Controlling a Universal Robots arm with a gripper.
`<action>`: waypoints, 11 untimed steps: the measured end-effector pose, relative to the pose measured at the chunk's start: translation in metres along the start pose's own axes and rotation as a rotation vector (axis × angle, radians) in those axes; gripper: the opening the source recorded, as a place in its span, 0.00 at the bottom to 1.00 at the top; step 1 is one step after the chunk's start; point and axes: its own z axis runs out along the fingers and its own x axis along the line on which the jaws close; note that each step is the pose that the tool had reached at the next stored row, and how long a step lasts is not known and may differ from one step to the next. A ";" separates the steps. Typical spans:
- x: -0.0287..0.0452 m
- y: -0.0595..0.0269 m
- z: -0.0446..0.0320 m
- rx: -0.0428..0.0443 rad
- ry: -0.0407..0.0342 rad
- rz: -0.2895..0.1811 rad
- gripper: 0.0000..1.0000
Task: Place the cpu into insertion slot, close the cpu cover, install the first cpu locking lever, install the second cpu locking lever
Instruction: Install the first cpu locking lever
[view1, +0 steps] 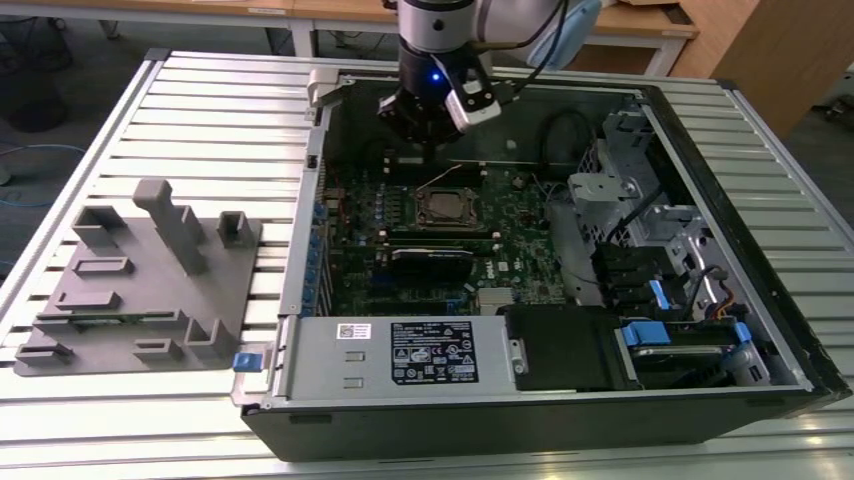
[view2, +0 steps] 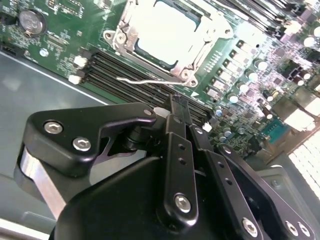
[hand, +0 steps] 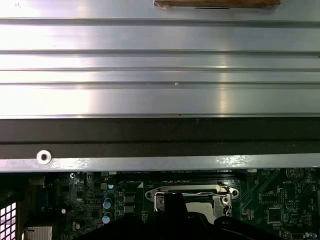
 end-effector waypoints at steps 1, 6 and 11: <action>-0.0016 0.0000 0.0001 0.0000 0.0001 0.000 0.11; -0.0028 0.0001 0.0002 0.0000 0.0001 0.000 0.11; -0.0038 0.0001 0.0002 0.0000 0.0002 0.000 0.11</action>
